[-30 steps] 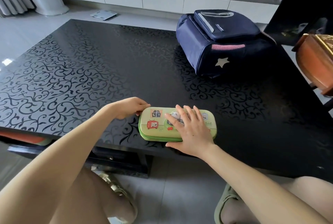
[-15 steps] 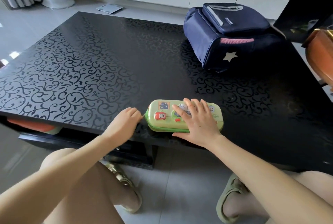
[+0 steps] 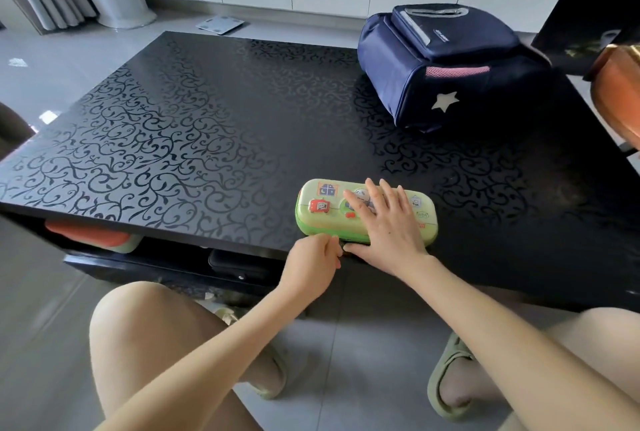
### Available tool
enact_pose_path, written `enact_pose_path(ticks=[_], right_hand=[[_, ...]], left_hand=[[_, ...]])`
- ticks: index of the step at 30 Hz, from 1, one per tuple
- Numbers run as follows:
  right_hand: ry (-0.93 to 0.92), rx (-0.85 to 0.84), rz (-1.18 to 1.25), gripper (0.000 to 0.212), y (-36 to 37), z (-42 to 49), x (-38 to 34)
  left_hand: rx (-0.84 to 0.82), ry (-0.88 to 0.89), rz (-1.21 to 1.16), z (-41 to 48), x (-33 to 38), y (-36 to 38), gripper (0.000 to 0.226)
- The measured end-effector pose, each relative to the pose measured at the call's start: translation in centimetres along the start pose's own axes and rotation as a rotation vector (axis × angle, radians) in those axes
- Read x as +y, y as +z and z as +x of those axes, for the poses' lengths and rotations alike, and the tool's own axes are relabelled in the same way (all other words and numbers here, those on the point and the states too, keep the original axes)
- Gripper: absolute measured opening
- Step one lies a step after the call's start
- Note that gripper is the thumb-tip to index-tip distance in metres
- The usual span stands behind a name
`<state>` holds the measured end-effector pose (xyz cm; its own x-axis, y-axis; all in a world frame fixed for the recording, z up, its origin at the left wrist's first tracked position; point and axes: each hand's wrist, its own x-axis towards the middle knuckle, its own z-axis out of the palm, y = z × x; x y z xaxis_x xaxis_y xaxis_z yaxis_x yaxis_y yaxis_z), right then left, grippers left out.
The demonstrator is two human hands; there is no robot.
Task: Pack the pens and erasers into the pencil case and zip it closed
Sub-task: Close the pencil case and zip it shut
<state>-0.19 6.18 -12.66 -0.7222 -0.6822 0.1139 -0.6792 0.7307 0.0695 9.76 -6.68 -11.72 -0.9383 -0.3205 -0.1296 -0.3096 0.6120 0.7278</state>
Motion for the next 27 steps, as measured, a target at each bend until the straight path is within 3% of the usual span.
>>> enact_pose_path(ticks=[3, 5, 7, 9, 12, 16, 20, 24, 27], right_hand=[[0.014, 0.188, 0.074, 0.077, -0.3, -2.8, -1.5], [0.056, 0.41, 0.147, 0.042, 0.1, -4.5, -2.9], [0.167, 0.482, 0.224, 0.015, 0.5, -4.7, -4.4], [0.348, 0.316, 0.317, 0.034, 0.4, -3.6, -5.7], [0.547, 0.032, 0.484, 0.048, 0.4, -1.6, -7.5], [0.73, 0.056, 0.711, 0.05, 1.1, -0.1, -9.3], [0.768, 0.083, 0.744, 0.044, 1.4, 0.7, -9.9], [0.625, 0.039, 0.678, 0.046, 0.9, -0.2, -9.5], [0.491, 0.02, 0.517, 0.034, 0.8, -1.3, -8.1]], left_hand=[[0.167, 0.044, 0.084, 0.6, 0.5, -3.4, 0.028], [0.285, 0.099, 0.062, 1.3, 1.1, -5.6, 0.026], [0.302, 0.182, 0.13, 2.6, 1.7, -6.9, 0.024], [0.175, 0.28, 0.291, 4.2, 2.0, -7.4, 0.046], [-0.169, 0.33, 0.564, 6.2, 3.0, -7.2, 0.078], [-0.541, 0.273, 0.834, 8.4, 3.8, -6.0, 0.094], [-0.478, 0.325, 0.963, 9.6, 3.8, -6.0, 0.101], [-0.415, 0.35, 1.041, 9.6, 2.9, -4.9, 0.13], [-0.441, 0.322, 1.01, 9.5, 2.8, -3.9, 0.14]])
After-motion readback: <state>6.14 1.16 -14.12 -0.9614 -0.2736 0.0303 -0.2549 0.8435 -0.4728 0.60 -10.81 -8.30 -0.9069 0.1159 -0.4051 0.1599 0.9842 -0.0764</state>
